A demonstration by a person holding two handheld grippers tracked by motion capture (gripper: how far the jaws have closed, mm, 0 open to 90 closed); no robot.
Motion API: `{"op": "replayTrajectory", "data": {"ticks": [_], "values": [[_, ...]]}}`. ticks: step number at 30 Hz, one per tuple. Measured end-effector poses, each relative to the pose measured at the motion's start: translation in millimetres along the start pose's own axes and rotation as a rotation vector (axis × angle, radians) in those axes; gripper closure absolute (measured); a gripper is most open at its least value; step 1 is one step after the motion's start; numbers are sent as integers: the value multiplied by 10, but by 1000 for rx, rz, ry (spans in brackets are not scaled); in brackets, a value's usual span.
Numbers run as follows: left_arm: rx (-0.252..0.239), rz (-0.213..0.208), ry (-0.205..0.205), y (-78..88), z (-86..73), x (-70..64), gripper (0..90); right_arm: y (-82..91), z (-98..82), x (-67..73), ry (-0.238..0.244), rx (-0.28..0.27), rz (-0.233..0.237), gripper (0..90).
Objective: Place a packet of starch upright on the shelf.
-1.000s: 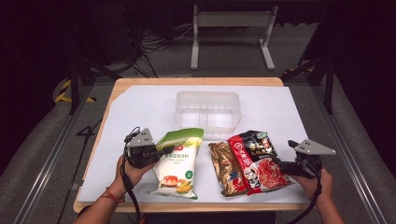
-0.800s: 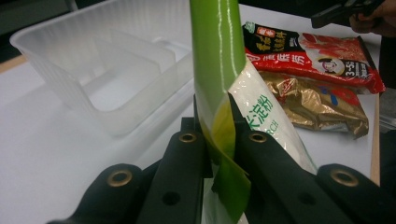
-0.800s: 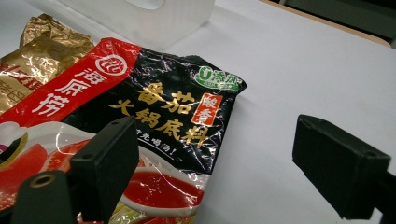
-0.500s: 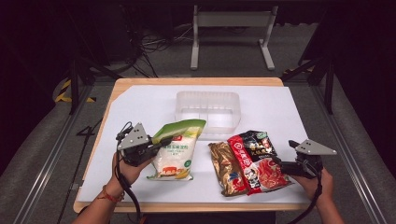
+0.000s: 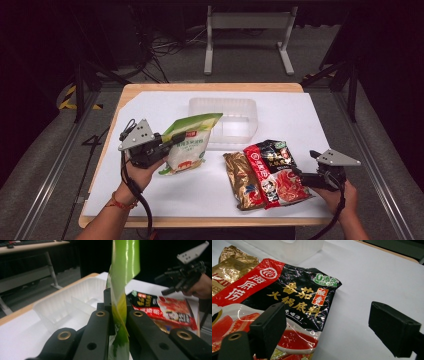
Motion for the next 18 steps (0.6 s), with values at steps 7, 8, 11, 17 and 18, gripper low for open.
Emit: {"op": "replayTrajectory", "data": {"ticks": [7,8,11,17,18], "values": [[-27,36,31,-183,202,185,900,0,-3,1,2,1,0,153],[-26,46,36,-209,229,229,900,-1,-6,-2,1,1,1,153],[-37,67,64,-268,284,343,900,-7,-10,-10,0,2,1,152],[-28,111,119,-490,358,590,900,-13,-16,-8,4,8,-2,152],[-25,115,125,-528,365,605,900,-14,-17,-11,4,8,-2,152]]}}
Point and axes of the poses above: each handheld gripper's, and its own axes: y roughly backward along the jaws, z roughly out of its top, x roughly to its left, the point moved 10 cm from there along -y, roughly forward along the jaws, and after that the axes turned 10 degrees about -y, right-handed, at the moved point
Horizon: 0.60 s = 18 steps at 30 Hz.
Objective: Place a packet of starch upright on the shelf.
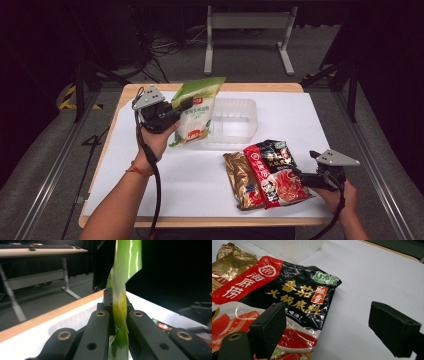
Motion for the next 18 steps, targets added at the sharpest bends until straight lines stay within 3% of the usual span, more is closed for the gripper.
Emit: {"op": "replayTrajectory", "data": {"ticks": [6,9,12,15,18], "values": [[5,49,36,-202,13,127,900,5,-1,-17,-2,-2,-2,152],[35,98,21,-341,22,211,900,5,-3,-14,0,-1,-2,152],[39,117,33,-401,31,259,900,-2,-7,-14,-3,1,1,152],[59,187,10,-518,45,381,900,-5,-11,-19,-2,2,1,152],[60,193,32,-572,43,426,900,-1,-8,-19,-3,0,1,152]]}}
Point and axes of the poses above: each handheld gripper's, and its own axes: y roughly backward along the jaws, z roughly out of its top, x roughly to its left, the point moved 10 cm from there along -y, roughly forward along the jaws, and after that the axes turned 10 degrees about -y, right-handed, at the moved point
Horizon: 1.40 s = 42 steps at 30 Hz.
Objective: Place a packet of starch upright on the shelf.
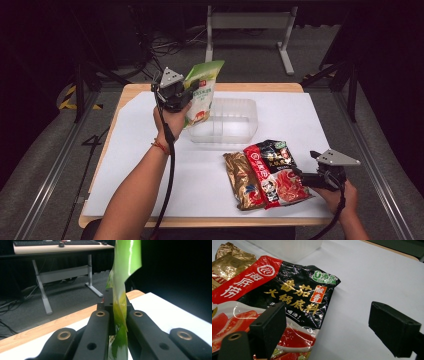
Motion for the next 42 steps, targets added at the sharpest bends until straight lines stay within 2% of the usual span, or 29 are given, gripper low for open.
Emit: {"op": "replayTrajectory", "data": {"ticks": [2,5,8,15,19,24,26,30,33,34,38,40,42], "values": [[-4,24,23,-86,12,50,900,2,3,1,0,-2,1,152],[-20,24,46,-143,30,60,900,2,3,4,2,-2,0,152],[-11,43,29,-245,39,43,900,5,3,5,2,-3,0,152],[14,70,34,-435,-5,93,900,5,-4,-5,-2,-1,0,152],[22,78,37,-509,-38,143,900,2,-10,-6,0,2,-1,152],[22,80,36,-567,-69,133,899,-4,-17,-17,-2,4,-2,152],[9,46,32,-591,-95,72,898,-3,-17,-9,2,4,-2,152],[13,24,14,-598,-188,9,894,-4,-26,-9,2,9,-3,152],[8,15,29,-592,-246,13,890,-5,-28,-10,2,10,-3,152],[-7,-2,44,-590,-264,10,880,-4,-26,-5,4,9,-5,153],[-15,-22,34,-559,-349,10,859,-8,-24,2,9,9,-4,153],[-44,-66,28,-505,-369,1,834,-14,-29,0,9,13,-6,152],[-50,-79,18,-480,-373,-6,817,-14,-29,1,7,12,-4,156]]}}
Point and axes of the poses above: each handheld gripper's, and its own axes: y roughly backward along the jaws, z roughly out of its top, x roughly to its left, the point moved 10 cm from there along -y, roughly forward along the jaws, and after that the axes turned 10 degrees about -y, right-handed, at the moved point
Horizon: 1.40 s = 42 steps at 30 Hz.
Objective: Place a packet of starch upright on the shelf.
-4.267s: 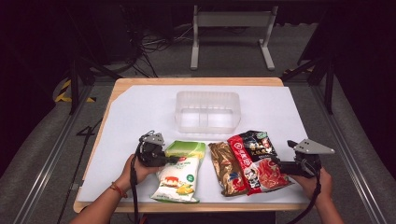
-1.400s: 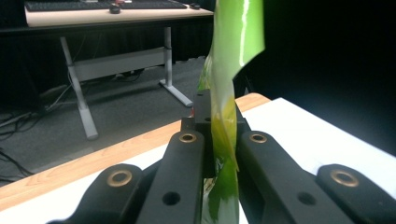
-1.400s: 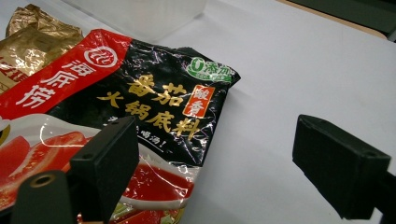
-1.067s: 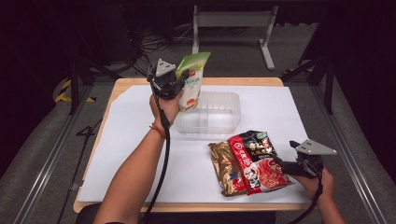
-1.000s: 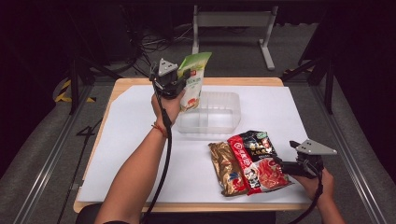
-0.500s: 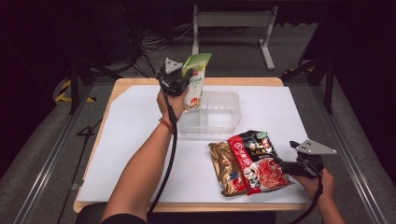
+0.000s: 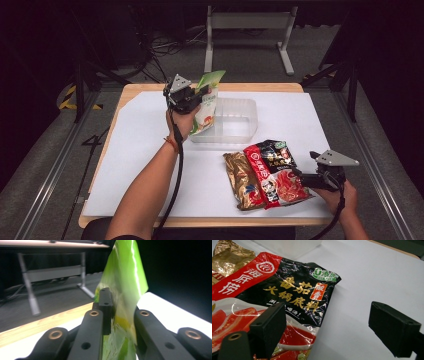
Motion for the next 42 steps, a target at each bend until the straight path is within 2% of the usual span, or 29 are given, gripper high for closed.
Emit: {"op": "replayTrajectory", "data": {"ticks": [1,3,6,8,12,14,16,23,24,25,28,30,31,32,33,34,36,37,40,42], "values": [[4,-4,-12,17,-4,-3,817,0,0,0,0,0,0,156],[1,-44,-47,82,-16,-50,774,5,3,7,4,-2,0,157],[3,-61,-65,137,-40,-74,741,5,1,5,3,-1,-1,156],[19,-75,-88,198,-96,-91,728,4,-1,3,1,-1,0,156],[63,-101,-165,303,-268,-113,699,1,0,14,4,1,-1,156],[67,-104,-167,326,-298,-118,685,0,-4,18,5,4,0,156],[85,-113,-195,397,-376,-131,679,-3,-8,15,3,7,-2,156],[116,-141,-247,538,-517,-185,640,-7,-14,12,2,10,-3,156],[140,-161,-257,580,-591,-201,631,-9,-16,18,5,11,-2,156],[140,-161,-257,580,-591,-201,633,-9,-16,18,5,11,-2,156],[193,-195,-311,630,-739,-243,632,-9,-16,22,8,11,-2,156],[243,-228,-338,645,-857,-288,662,-16,-20,18,4,15,-3,155],[243,-228,-338,645,-857,-288,674,-16,-20,18,4,15,-3,155],[285,-239,-362,627,-919,-309,689,-19,-21,23,6,16,-3,155],[285,-239,-362,627,-919,-309,692,-19,-21,23,6,16,-3,155],[304,-233,-376,610,-947,-314,692,-18,-19,27,8,15,-3,156],[325,-233,-378,577,-987,-314,723,-15,-19,30,12,15,-4,156],[337,-218,-382,551,-1014,-300,725,-15,-20,28,13,15,-4,156],[362,-194,-370,498,-1086,-230,771,-18,-25,11,5,14,-2,156],[357,-202,-362,488,-1093,-231,796,-19,-25,11,6,14,-2,156]]}}
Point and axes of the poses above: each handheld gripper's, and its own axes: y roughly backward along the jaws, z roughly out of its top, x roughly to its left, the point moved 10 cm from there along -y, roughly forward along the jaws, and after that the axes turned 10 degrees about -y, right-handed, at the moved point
